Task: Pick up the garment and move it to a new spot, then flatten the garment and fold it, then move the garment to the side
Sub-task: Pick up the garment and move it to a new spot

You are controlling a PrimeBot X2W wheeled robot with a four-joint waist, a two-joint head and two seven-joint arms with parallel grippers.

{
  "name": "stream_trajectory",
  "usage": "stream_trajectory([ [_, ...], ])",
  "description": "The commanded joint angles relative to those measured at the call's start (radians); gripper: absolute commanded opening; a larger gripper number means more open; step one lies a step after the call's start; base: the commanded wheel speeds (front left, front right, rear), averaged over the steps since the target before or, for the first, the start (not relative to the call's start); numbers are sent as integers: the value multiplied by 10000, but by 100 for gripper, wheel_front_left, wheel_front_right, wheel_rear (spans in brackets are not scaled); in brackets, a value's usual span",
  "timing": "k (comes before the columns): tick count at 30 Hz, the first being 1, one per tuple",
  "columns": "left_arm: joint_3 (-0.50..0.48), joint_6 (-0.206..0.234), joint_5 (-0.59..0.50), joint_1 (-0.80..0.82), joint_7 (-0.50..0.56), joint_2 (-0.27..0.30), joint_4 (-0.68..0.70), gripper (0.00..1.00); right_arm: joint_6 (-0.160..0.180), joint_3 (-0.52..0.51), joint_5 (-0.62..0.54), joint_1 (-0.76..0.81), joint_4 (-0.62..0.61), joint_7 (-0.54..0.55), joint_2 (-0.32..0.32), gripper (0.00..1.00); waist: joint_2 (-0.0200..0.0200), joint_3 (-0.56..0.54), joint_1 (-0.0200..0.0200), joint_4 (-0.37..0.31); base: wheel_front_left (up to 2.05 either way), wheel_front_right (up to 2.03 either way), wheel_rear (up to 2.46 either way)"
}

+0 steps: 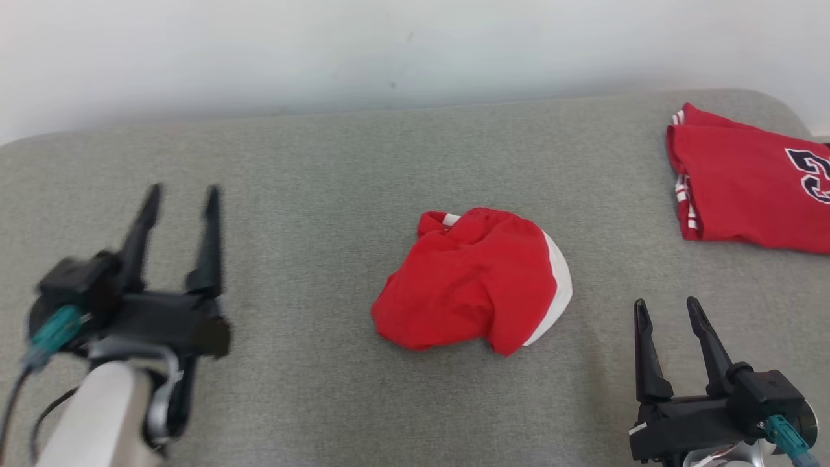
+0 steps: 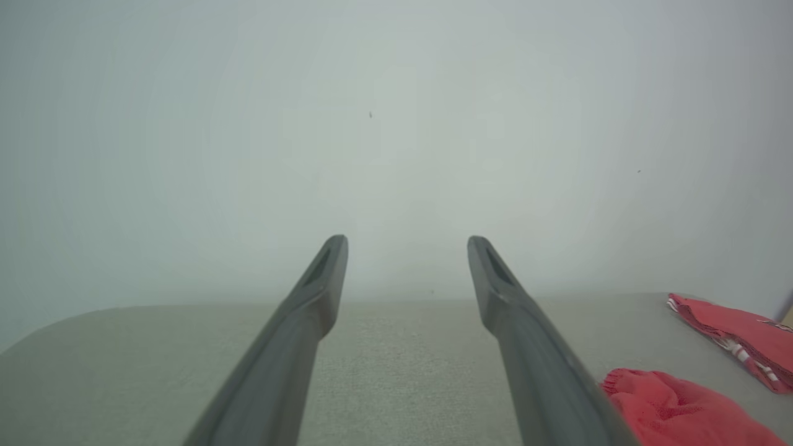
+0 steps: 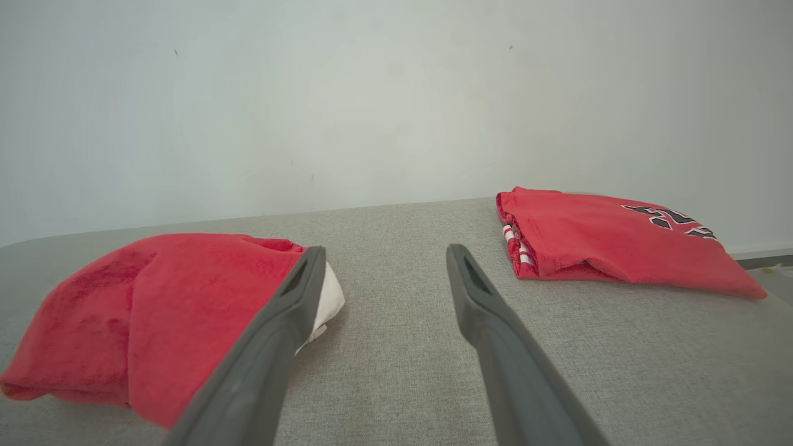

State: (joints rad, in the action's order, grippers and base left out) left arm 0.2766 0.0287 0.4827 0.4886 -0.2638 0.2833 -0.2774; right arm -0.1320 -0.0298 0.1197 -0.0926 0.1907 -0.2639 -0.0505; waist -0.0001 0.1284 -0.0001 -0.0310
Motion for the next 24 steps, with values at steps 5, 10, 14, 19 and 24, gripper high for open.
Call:
stream_trajectory([
  [5, -1632, 204, -526, -1647, -3, 243, 1199, 100, 30, 39, -50, -42, 29, -2, 3, 100, 1, -81, 1, 459, 0, 0, 0],
  [10, -2611, 32, -999, -3118, -2, 76, 2028, 100, 30, 38, -52, -42, 67, -2, 3, 100, 1, -188, 1, 670, 0, 0, 0],
  [14, -2875, -205, -1392, -3970, -4, -157, 2373, 100, 30, 75, -63, -33, 98, -2, 3, 100, 1, -279, 1, 749, 0, 0, 0],
  [19, -3080, -480, -1718, -4595, -3, -573, 2577, 100, 30, 120, -67, -34, 83, 34, 3, 100, 1, -339, 1, 731, 0, 0, 0],
  [24, -3304, -837, -1906, -4961, -3, -935, 2489, 100, 30, 119, 30, 159, 137, 56, 4, 100, 1, -483, 1, 639, 0, 0, 0],
])
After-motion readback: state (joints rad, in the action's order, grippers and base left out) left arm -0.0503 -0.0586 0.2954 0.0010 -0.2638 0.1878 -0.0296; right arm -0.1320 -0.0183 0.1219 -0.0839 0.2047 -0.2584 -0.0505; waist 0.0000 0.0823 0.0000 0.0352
